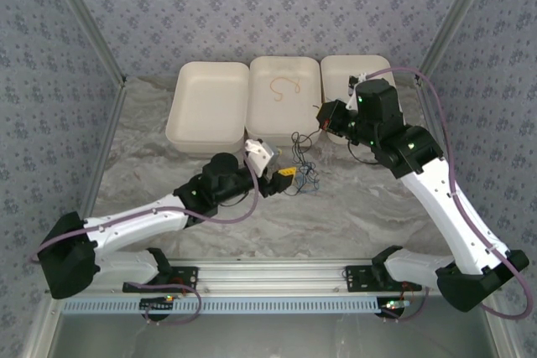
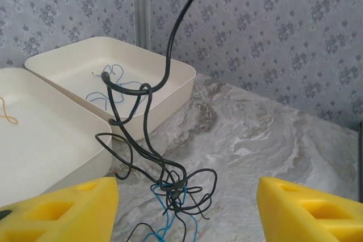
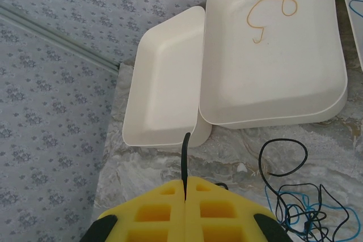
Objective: Untangle the cables
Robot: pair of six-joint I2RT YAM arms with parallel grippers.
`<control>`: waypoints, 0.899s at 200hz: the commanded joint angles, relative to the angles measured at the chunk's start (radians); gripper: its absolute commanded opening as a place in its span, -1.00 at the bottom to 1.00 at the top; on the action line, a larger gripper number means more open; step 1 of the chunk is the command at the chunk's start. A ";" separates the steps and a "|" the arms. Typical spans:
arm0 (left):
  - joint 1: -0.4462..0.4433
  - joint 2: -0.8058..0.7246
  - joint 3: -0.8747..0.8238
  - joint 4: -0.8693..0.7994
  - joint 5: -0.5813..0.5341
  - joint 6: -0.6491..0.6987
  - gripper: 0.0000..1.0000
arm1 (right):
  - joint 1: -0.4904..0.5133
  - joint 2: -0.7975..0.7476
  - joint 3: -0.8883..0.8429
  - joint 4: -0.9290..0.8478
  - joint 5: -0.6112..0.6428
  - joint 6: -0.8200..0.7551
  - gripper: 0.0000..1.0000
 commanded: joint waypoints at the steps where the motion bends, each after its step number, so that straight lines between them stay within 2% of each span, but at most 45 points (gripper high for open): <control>1: -0.004 0.037 0.050 0.052 0.046 0.085 0.33 | 0.008 -0.007 0.019 -0.002 -0.019 0.016 -1.00; 54: 0.008 0.104 0.075 0.104 -0.006 0.080 0.29 | 0.032 -0.026 -0.023 0.021 -0.023 0.034 -1.00; 75: 0.011 0.113 0.087 0.106 -0.012 0.075 0.21 | 0.041 -0.036 -0.041 0.027 -0.017 0.039 -1.00; 113: 0.023 0.114 0.099 0.102 -0.020 0.059 -0.19 | 0.056 -0.049 -0.068 0.039 -0.007 0.046 -1.00; 147: 0.037 0.114 0.111 0.072 -0.003 0.043 -0.79 | 0.061 -0.058 -0.074 0.042 -0.001 0.050 -1.00; 162: 0.039 0.111 0.111 0.063 -0.007 0.032 -0.99 | 0.061 -0.064 -0.073 0.037 0.009 0.048 -1.00; 180: 0.043 0.101 0.106 0.041 -0.023 0.015 -1.00 | 0.055 -0.072 -0.063 0.025 0.033 0.041 -1.00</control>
